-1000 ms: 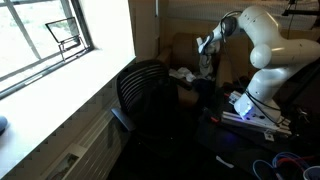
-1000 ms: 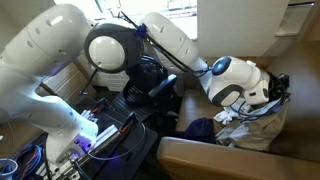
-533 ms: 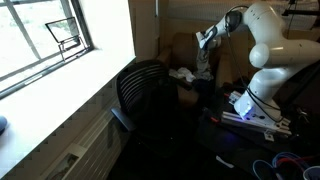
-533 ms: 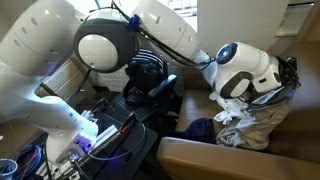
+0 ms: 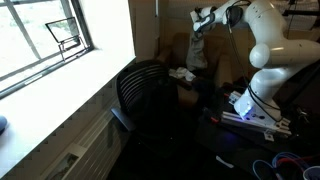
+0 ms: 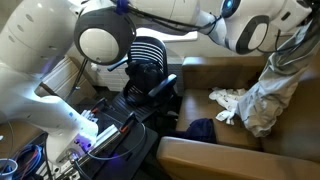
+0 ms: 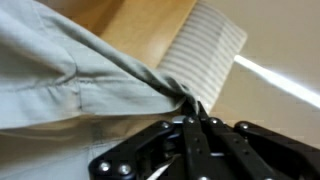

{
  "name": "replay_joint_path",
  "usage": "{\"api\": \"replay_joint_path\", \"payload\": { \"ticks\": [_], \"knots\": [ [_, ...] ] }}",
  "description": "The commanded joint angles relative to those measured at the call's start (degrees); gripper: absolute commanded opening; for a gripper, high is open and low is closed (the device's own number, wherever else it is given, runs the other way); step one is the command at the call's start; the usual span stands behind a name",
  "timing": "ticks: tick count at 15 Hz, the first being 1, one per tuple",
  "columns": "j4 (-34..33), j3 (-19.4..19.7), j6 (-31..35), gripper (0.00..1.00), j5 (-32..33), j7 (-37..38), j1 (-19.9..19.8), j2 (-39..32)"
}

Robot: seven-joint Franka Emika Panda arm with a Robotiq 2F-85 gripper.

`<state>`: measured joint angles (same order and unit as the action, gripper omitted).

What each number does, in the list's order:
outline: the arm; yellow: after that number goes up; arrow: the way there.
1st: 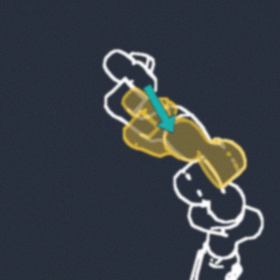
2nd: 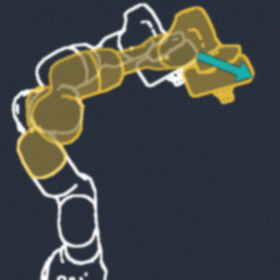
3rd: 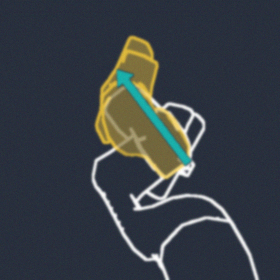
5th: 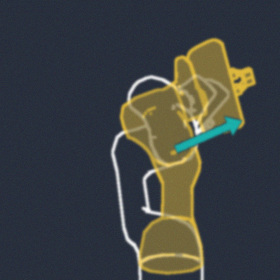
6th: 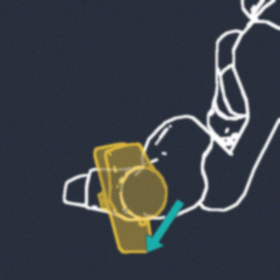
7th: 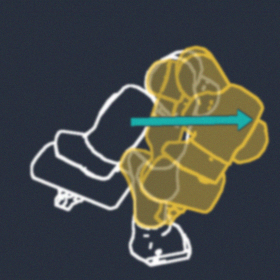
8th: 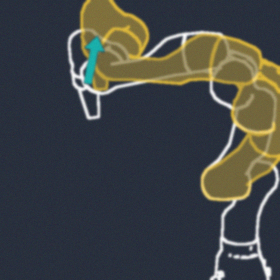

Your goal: Unhang the dark blue clothing from the backrest of the black chair and place it on the right side of the sofa, remove the grey clothing from the sofa and hang it on the backrest of the black chair, remove the black backpack from the black chair and put it on the sofa

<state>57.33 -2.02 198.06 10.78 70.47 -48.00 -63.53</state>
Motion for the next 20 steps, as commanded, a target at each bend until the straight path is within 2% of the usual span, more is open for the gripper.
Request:
{"api": "replay_joint_path", "payload": {
  "ticks": [1,2,3,4,5,6,8,10,11,15,20],
  "knots": [
    [-3.97,-9.02,0.02,0.01,9.59,-0.59,-0.68,3.42],
    [-6.89,-12.36,0.01,0.01,12.64,-0.19,-0.62,2.61],
    [-11.59,-17.51,-0.02,0.01,16.88,0.01,-1.62,-0.59],
    [-6.87,-10.79,-0.09,0.03,11.87,0.24,-0.02,1.74],
    [-8.49,-13.89,-0.23,0.03,14.04,0.25,-0.13,1.42],
    [-9.29,-15.37,-0.25,0.03,14.75,0.18,-0.12,1.15],
    [-9.94,-15.82,-0.22,0.01,15.08,0.18,-0.37,0.58],
    [-11.25,-25.48,-0.13,0.01,23.88,0.69,-2.1,0.23],
    [-9.55,-29.44,-0.09,0.01,28.9,0.73,-2.26,2.27],
    [-0.85,-41.66,-0.17,0.01,44.06,2.14,-3.91,9.75],
    [11.67,-60.09,-1.61,0.01,61.81,9.7,-10.01,17.15]
  ]
}}
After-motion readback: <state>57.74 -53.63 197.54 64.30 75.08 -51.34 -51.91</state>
